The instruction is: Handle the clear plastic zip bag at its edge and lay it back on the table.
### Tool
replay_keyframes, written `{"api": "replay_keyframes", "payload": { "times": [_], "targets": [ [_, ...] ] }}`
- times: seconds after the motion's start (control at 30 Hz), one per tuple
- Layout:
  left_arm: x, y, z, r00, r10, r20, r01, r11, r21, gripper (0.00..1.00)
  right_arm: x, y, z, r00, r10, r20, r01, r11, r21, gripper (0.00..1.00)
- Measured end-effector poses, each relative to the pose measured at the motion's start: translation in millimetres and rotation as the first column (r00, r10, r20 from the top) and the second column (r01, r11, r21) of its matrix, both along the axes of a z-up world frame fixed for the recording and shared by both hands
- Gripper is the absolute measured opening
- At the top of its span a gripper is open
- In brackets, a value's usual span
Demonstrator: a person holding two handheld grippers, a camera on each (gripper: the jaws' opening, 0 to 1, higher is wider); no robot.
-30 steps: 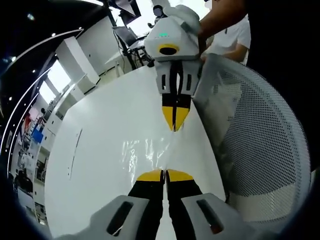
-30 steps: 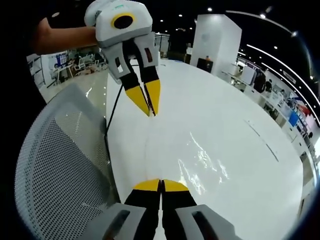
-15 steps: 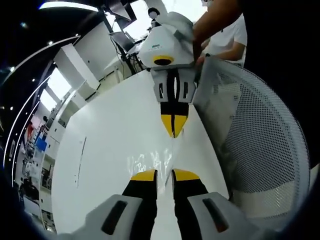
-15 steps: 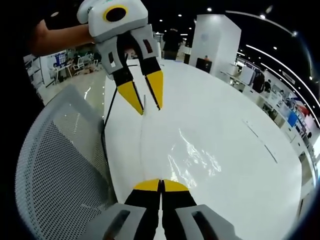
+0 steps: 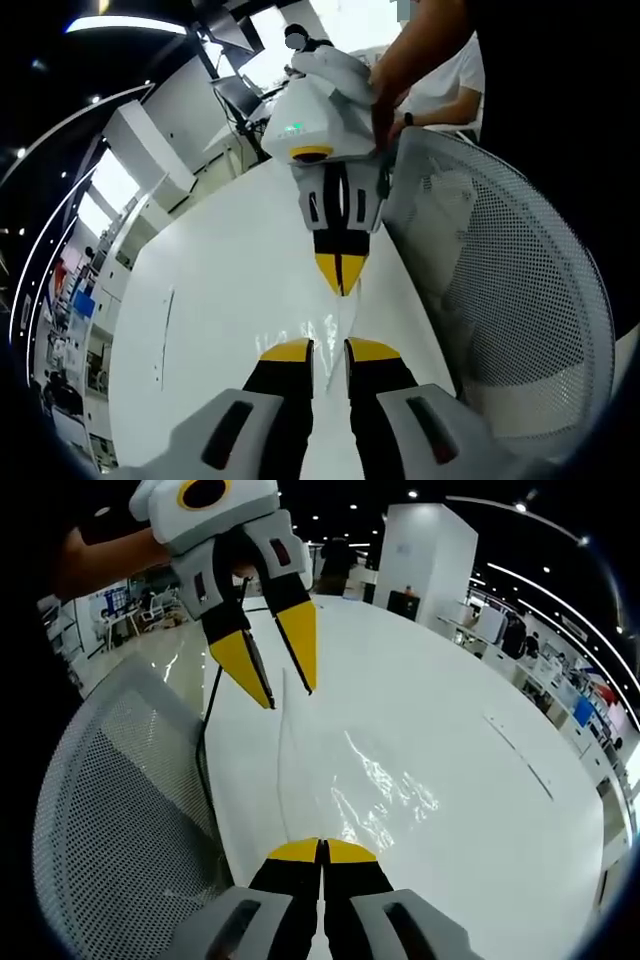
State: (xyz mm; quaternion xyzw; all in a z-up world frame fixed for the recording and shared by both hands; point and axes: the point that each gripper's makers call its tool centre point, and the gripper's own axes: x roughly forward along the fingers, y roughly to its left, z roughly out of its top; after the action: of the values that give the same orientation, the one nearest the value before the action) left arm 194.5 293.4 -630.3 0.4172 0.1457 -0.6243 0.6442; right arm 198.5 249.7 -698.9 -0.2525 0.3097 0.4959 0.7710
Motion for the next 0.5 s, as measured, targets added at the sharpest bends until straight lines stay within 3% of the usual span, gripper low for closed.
{"api": "replay_keyframes", "payload": {
  "times": [0.5],
  "targets": [
    [-15.2, -18.6, -19.1, 0.998, -0.068, -0.002, 0.068, 0.997, 0.045, 0.09, -1.6, 3.8, 5.3, 0.999, -0.028, -0.03, 0.028, 1.0, 0.005, 0.0]
  ]
}}
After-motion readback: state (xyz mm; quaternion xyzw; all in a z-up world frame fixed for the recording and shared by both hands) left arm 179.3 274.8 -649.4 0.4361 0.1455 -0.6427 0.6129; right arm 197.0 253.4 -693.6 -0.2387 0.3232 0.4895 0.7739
